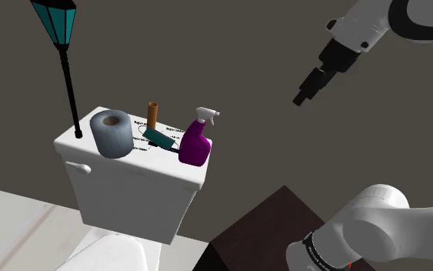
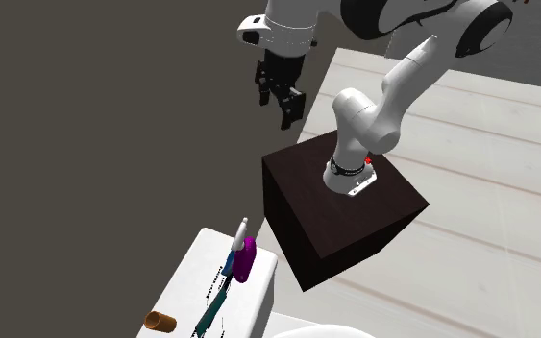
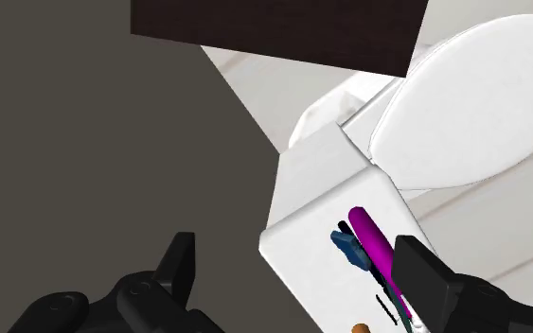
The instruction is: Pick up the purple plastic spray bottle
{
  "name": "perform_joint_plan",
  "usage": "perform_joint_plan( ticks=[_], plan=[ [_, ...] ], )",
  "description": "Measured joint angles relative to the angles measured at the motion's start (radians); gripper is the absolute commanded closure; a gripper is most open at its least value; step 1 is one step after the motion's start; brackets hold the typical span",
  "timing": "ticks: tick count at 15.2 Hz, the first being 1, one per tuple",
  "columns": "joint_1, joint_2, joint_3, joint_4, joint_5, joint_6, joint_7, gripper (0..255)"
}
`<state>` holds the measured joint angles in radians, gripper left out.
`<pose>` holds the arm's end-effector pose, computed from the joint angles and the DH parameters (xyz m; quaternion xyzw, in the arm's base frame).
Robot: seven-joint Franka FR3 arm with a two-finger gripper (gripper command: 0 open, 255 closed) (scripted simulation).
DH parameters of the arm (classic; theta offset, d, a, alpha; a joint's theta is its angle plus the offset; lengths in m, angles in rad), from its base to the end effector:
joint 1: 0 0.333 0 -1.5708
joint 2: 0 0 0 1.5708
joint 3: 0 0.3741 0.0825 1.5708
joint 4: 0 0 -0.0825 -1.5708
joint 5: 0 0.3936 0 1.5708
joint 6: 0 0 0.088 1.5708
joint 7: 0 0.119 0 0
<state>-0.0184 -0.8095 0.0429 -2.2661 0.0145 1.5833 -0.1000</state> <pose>0.2701 0.0152 0.6704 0.9964 0.0568 0.0626 0.0110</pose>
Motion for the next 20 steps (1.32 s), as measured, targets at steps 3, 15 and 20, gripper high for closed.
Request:
perform_joint_plan(
  ticks=[3, 15, 20],
  plan=[
    [0.014, -0.003, -0.007, -0.041, 0.009, 0.055, -0.025, 0],
    [0.188, 0.134, -0.066, -0.311, 0.136, 0.635, -0.307, 0],
    [0.304, 0.271, -0.111, -0.346, 0.232, 0.875, -0.471, 0]
  ],
)
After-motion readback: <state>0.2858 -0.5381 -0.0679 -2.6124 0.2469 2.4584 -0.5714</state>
